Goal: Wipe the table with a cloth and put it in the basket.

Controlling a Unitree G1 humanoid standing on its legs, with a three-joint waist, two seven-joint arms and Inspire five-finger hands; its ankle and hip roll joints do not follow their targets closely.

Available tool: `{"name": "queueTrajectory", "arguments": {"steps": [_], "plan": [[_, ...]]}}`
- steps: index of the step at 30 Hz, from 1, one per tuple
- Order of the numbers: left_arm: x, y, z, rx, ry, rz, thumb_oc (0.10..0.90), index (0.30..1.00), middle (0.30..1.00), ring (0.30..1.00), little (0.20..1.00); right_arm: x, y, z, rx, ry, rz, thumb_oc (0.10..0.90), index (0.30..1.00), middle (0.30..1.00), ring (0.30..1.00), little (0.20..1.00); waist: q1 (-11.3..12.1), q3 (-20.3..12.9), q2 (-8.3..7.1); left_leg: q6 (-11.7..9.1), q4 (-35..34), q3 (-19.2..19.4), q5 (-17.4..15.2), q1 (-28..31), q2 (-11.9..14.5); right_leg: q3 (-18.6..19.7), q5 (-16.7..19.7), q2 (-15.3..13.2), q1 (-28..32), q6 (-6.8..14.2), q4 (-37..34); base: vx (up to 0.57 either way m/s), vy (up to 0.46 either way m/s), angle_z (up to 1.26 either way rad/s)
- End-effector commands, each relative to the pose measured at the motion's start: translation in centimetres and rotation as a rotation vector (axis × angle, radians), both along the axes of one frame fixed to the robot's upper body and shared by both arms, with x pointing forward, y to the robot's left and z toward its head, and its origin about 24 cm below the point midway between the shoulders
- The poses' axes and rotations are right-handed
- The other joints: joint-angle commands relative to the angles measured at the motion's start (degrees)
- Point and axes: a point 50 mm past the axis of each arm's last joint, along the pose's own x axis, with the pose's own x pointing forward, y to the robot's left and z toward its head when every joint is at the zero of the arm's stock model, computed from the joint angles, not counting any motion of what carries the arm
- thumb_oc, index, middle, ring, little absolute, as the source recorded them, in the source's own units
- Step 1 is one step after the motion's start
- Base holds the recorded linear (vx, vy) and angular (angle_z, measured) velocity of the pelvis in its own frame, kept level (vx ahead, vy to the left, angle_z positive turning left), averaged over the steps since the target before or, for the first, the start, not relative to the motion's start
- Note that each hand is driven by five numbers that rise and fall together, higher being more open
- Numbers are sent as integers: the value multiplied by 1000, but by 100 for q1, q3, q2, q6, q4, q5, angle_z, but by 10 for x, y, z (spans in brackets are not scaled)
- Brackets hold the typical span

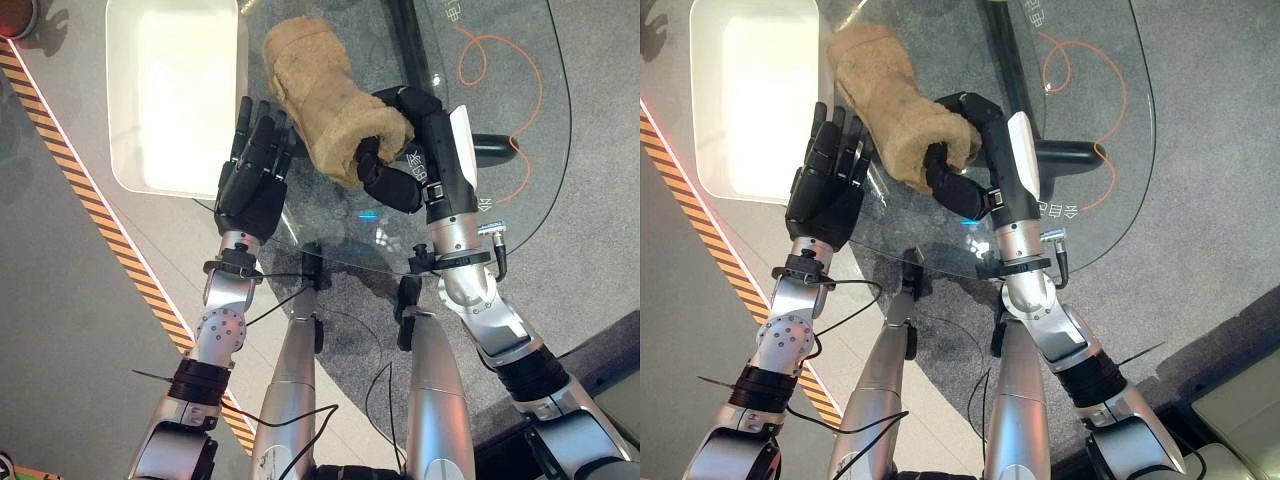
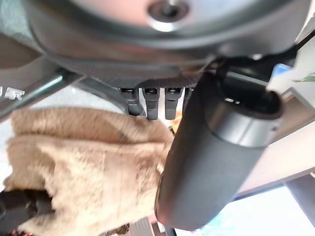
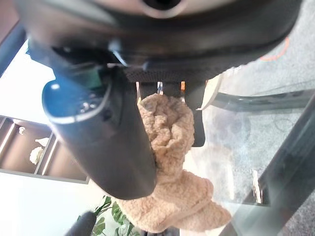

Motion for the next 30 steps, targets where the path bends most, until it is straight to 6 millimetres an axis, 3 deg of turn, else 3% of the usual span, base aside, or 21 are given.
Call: {"name": "queueTrajectory", "arguments": {"steps": [1,11,30], "plan": [[-12,-8,56,-24,-303,-64,800,900,900,900,900,-46,31,77,76,-384,277,100,300,300,300,200,17,-148,-265,598,428,644,-851,346,-583,-180,907,417,442,55,-1519,0,0,0],[-13,-11,61,-8,-328,-83,800,900,900,900,900,-46,44,76,-72,-347,316,100,300,300,300,200,56,-148,-258,594,435,640,-849,321,-596,-223,905,391,418,52,-1522,0,0,0],[-16,-16,65,24,-360,-104,800,900,900,900,900,-39,52,70,-193,-280,309,100,300,300,300,200,102,-148,-270,608,438,609,-859,285,-629,-263,917,389,370,61,-1528,0,0,0]]}}
